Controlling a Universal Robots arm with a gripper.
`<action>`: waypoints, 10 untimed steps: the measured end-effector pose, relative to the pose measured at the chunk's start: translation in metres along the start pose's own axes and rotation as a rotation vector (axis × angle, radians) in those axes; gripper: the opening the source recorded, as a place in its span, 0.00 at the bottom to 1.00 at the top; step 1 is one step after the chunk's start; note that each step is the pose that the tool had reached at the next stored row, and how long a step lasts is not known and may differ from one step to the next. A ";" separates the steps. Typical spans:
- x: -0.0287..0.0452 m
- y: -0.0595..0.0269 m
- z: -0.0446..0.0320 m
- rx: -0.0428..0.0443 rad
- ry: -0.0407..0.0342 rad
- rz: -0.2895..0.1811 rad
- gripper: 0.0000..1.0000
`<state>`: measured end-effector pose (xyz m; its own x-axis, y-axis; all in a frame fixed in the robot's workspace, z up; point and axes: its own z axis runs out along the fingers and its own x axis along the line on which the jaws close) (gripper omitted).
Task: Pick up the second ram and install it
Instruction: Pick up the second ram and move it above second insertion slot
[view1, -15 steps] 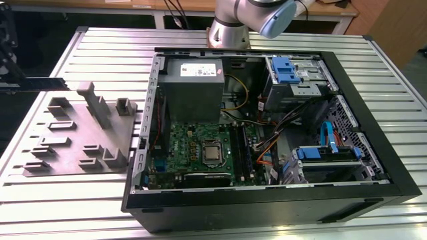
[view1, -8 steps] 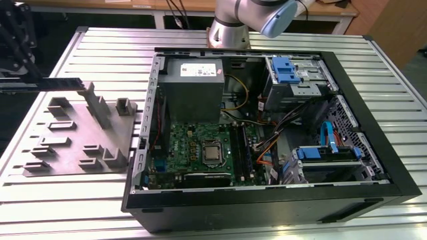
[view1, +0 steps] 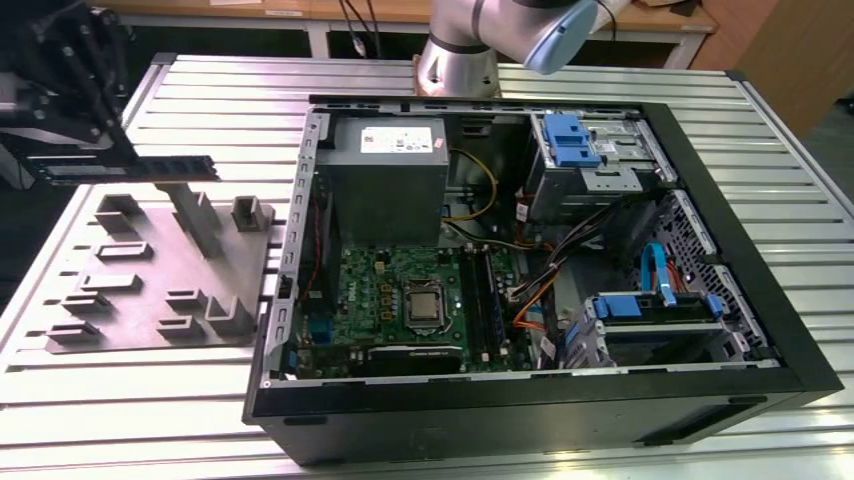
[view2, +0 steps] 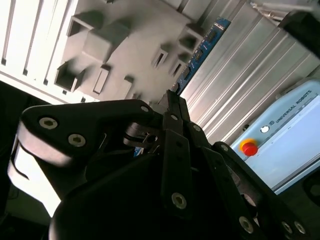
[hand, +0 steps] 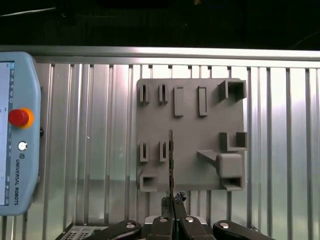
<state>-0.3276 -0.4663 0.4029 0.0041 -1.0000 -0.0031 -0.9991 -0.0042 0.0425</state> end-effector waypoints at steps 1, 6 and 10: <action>0.0000 -0.0045 0.0000 0.0001 -0.0001 0.000 0.11; 0.0001 -0.0270 -0.0006 0.0000 0.0000 0.000 0.11; 0.0002 -0.0453 -0.0009 0.0001 -0.0001 0.000 0.11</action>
<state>-0.2822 -0.4663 0.4019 0.0041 -1.0000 -0.0032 -0.9991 -0.0042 0.0424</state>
